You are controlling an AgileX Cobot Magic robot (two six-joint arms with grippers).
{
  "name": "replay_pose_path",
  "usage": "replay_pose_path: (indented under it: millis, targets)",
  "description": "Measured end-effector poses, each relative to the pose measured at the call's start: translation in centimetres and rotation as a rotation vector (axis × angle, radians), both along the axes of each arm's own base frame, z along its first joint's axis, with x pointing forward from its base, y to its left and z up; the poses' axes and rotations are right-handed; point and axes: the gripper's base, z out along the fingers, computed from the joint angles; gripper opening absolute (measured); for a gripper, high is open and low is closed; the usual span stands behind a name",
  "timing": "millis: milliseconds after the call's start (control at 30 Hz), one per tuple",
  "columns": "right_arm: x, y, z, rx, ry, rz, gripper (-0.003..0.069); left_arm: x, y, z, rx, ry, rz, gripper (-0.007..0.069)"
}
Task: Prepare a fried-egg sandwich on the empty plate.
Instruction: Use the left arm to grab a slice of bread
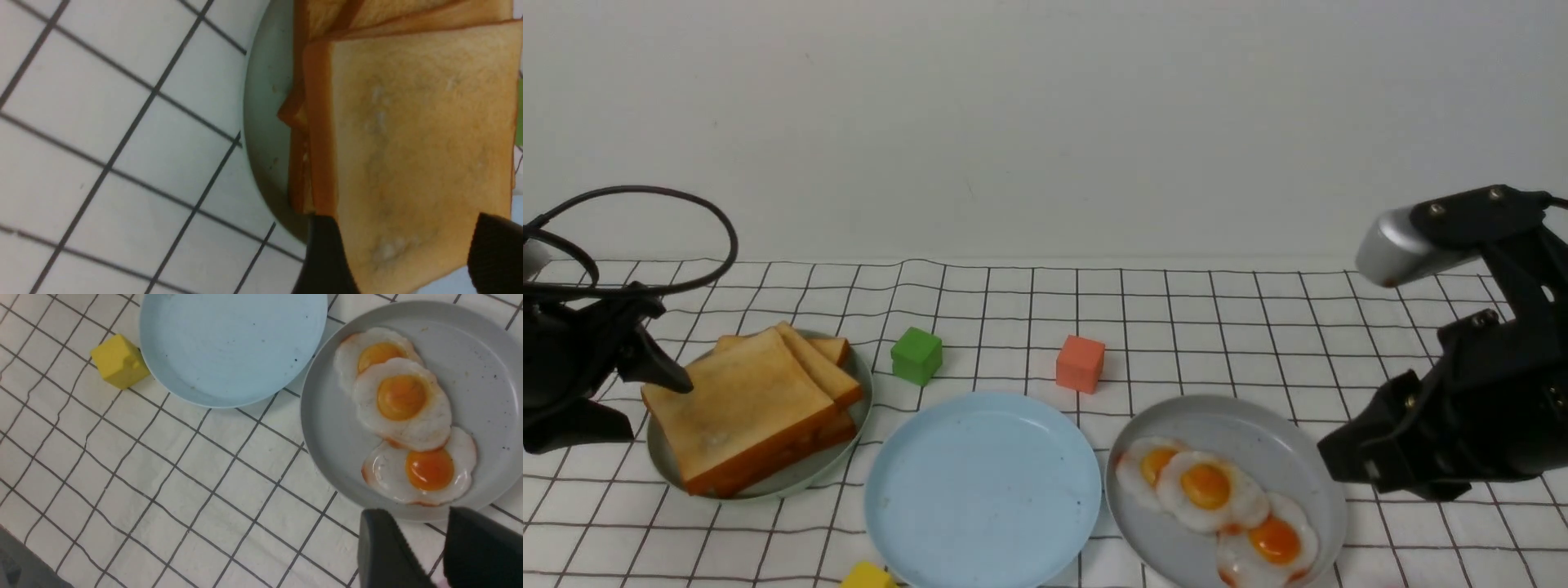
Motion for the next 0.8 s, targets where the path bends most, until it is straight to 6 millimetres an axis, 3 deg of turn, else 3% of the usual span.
replay_pose_path:
  millis: [400, 800]
  targets:
    - [-0.3, 0.0, -0.2, -0.013, 0.033, 0.013, 0.0251, 1.3, 0.5, -2.1, -0.001, -0.002, 0.024, 0.0481]
    - [-0.3, -0.1, -0.2, -0.023, 0.033, 0.019, 0.0251, 2.3, 0.8, -4.0, -0.006, 0.005, 0.044, 0.0360]
